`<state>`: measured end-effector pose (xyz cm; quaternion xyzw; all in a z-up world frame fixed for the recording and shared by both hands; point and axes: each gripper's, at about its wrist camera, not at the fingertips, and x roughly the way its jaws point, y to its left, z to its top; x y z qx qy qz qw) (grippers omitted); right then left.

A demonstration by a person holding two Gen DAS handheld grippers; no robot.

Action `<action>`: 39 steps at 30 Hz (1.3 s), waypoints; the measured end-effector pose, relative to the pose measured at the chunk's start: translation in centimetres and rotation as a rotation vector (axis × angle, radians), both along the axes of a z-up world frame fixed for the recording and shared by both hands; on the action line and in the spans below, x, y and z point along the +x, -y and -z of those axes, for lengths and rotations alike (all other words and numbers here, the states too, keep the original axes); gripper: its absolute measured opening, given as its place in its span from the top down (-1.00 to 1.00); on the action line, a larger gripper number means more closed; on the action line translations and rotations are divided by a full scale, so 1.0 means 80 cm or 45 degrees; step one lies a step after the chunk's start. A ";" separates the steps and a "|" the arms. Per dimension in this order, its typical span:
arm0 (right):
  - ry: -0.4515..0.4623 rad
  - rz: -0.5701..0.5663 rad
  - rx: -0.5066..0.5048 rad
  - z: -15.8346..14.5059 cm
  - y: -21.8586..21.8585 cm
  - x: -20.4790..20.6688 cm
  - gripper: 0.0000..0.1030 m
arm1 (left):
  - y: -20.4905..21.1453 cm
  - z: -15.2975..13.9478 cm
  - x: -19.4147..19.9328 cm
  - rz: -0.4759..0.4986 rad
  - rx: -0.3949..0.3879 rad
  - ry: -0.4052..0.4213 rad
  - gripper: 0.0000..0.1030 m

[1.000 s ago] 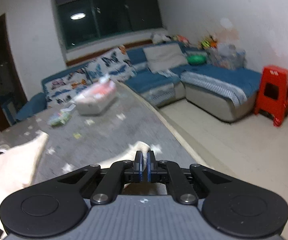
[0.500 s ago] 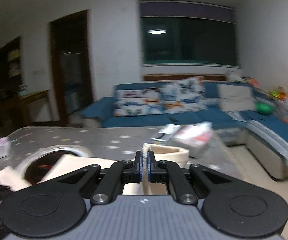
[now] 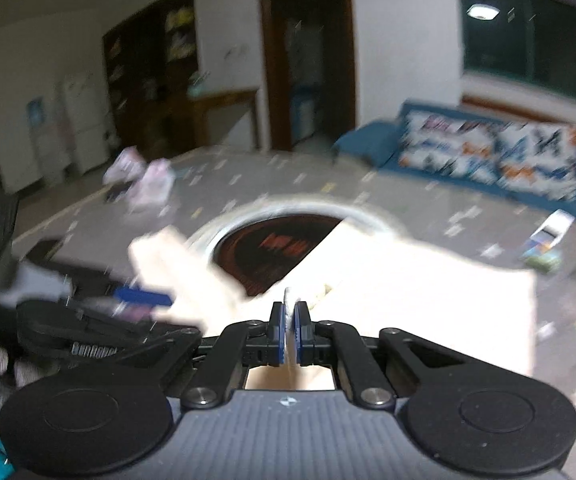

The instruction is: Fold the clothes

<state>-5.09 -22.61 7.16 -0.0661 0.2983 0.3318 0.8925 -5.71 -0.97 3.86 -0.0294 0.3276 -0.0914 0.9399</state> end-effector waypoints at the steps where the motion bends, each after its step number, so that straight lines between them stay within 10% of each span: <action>1: -0.026 -0.024 -0.002 0.008 -0.008 -0.004 0.91 | 0.001 0.000 0.000 0.004 -0.001 -0.001 -0.11; 8: -0.044 -0.034 -0.023 0.007 0.011 -0.019 0.75 | 0.017 -0.004 0.001 0.071 -0.005 0.018 -0.11; 20: -0.093 0.393 -0.154 0.025 0.163 -0.031 0.51 | 0.065 0.006 0.033 0.178 0.045 0.006 -0.04; 30: -0.094 0.462 -0.099 0.038 0.191 -0.025 0.51 | 0.087 0.021 0.046 0.194 0.105 -0.039 0.67; 39: -0.065 0.446 -0.081 0.043 0.176 0.003 0.51 | 0.082 0.006 0.036 0.158 0.127 0.004 0.67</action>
